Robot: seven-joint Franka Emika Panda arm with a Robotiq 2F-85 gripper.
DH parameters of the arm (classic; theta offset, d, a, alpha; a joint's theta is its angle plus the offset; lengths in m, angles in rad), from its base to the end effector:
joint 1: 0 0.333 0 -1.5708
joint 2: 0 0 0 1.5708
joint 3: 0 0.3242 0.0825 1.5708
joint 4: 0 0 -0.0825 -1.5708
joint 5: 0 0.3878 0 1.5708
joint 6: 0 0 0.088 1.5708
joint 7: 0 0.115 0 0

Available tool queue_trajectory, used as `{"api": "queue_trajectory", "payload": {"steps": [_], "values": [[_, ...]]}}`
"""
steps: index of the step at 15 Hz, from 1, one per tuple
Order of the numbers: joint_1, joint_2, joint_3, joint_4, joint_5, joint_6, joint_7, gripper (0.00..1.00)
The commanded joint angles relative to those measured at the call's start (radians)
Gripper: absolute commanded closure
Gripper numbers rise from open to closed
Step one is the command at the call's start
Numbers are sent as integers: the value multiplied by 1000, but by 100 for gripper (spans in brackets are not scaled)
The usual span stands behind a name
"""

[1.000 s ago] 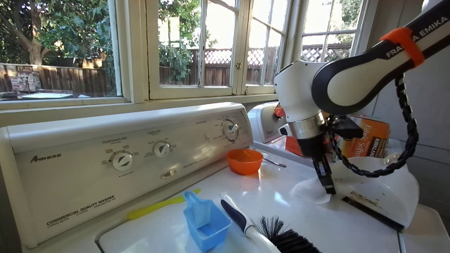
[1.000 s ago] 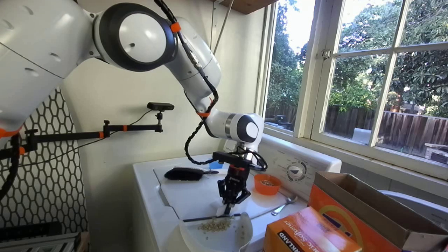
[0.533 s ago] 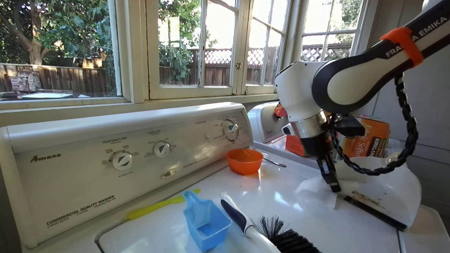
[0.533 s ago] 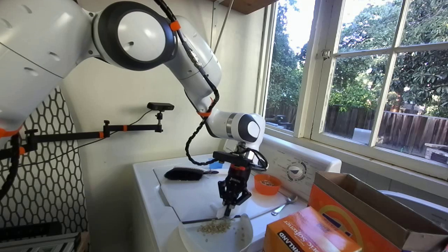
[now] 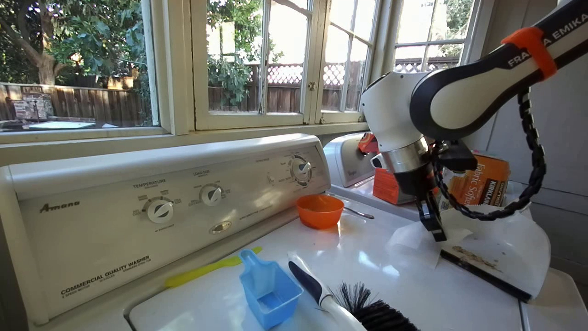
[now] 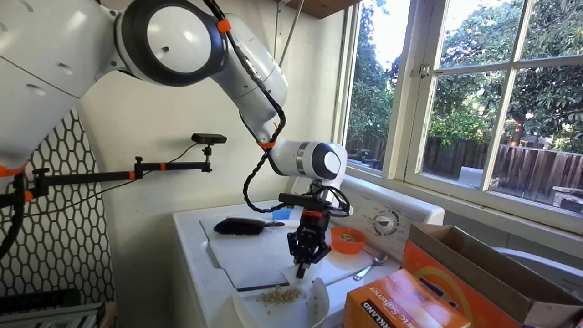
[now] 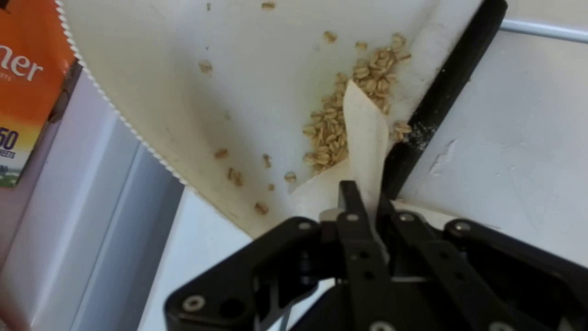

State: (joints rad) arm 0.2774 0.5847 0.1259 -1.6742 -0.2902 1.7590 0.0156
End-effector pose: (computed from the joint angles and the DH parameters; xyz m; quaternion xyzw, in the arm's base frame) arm 0.5874 0.2138 0.2359 0.9343 0.2441 -0.2167 0.1434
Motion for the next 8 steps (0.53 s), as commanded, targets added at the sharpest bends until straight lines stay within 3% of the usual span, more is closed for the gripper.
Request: {"api": "queue_trajectory", "payload": {"steps": [1, 8], "values": [[12, -28, -2, 2, -10, -10, 26, 97], [4, -42, 41, 41, 46, 61, -2, 97]]}}
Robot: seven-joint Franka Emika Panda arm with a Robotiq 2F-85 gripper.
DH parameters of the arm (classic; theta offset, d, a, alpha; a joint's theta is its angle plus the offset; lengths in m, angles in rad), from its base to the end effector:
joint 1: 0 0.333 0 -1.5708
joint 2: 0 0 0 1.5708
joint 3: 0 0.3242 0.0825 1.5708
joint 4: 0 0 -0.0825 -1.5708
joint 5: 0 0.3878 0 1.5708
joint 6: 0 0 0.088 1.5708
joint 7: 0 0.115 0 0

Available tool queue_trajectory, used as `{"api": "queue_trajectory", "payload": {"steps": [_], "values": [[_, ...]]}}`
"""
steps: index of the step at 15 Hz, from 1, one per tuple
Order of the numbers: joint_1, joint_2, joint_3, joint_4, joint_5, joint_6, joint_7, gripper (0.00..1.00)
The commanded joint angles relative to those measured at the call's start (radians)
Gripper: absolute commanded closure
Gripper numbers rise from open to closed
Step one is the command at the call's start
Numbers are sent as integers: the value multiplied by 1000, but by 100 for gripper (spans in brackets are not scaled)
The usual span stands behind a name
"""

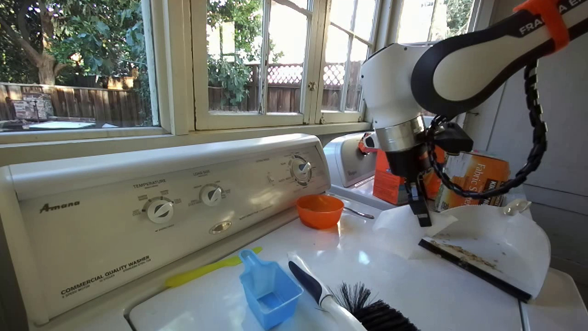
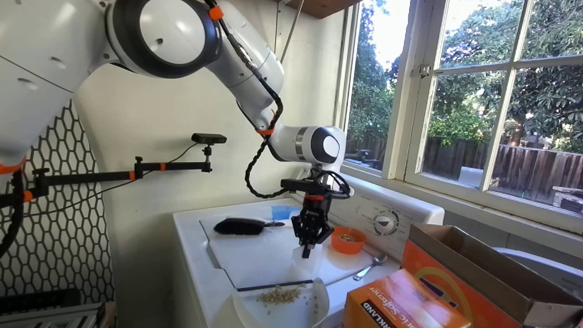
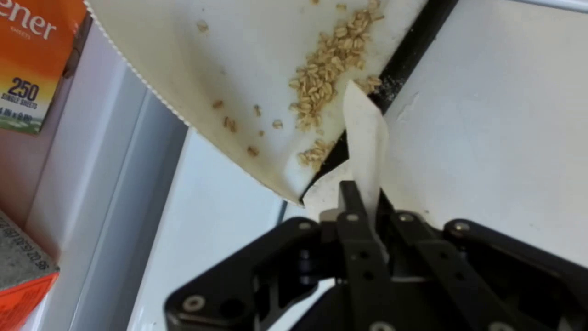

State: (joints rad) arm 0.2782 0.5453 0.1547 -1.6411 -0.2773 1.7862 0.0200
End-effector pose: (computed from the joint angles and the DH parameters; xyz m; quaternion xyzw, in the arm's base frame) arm 0.5966 0.2369 0.2751 0.9446 0.2513 -0.1687 0.1266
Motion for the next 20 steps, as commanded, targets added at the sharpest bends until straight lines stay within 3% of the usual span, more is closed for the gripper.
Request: {"api": "queue_trajectory", "payload": {"steps": [1, 10, 11, 20], "values": [[2, 0, 19, 12, 43, 44, -12, 97], [-1, 48, 61, 37, 153, 128, -93, 97], [1, 52, 62, 39, 156, 126, -105, 71], [10, 33, 51, 75, 145, 193, -103, 4]]}}
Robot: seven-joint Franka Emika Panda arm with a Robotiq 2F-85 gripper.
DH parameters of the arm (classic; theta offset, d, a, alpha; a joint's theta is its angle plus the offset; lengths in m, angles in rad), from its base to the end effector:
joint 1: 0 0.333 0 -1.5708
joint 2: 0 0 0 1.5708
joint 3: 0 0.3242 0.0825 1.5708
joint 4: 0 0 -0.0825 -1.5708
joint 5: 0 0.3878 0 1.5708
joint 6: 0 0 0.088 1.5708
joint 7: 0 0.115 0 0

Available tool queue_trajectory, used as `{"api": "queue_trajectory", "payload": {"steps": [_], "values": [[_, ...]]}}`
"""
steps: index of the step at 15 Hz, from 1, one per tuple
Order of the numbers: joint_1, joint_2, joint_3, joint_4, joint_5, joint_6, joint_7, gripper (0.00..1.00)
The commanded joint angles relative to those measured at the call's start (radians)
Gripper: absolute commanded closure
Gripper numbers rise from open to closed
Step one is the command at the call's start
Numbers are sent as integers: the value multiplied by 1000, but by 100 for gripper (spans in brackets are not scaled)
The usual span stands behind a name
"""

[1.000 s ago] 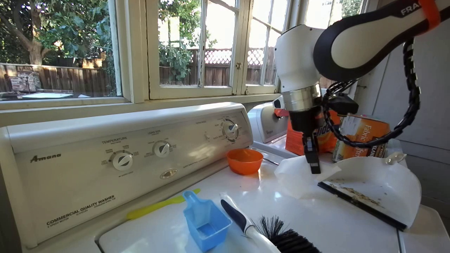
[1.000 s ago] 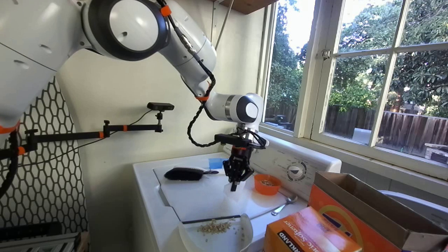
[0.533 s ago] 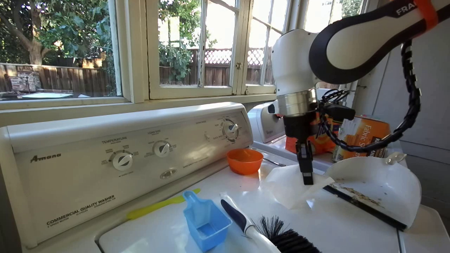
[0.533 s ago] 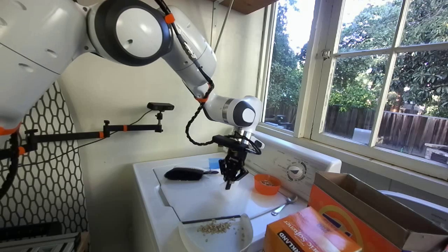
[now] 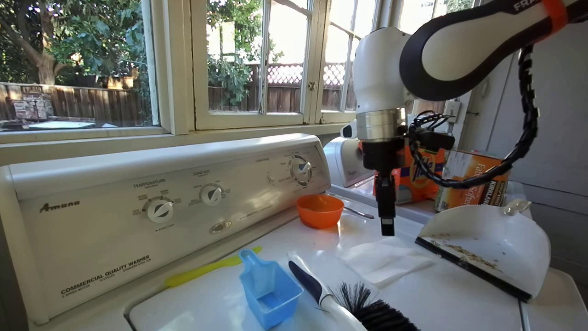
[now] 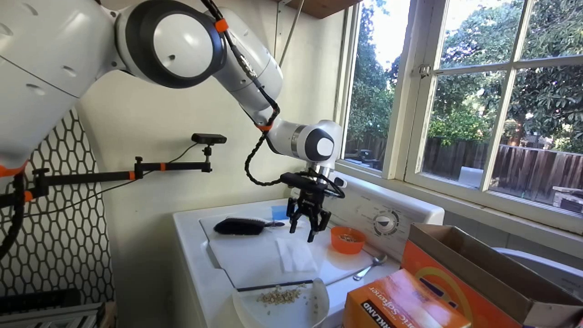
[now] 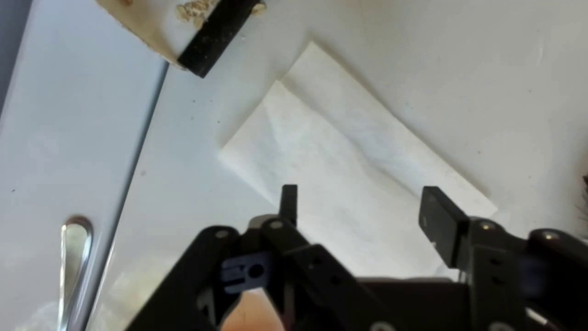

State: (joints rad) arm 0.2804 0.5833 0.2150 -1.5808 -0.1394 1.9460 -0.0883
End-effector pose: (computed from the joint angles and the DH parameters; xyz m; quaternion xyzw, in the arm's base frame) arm 0.6086 0.2967 0.2853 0.9466 0.3062 -0.0989 0.0220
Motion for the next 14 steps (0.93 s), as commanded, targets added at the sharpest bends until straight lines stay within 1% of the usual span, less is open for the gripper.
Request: {"api": "queue_trajectory", "payload": {"steps": [1, 4, 8, 9, 14], "values": [[11, -6, -10, 23, 5, 42, 12, 1], [22, -14, -17, 39, -4, 64, 37, 0], [42, -32, -44, 55, -15, 67, 140, 0], [26, -17, -29, 62, 2, 56, 83, 0], [33, -24, -37, 68, 0, 56, 115, 0]]}}
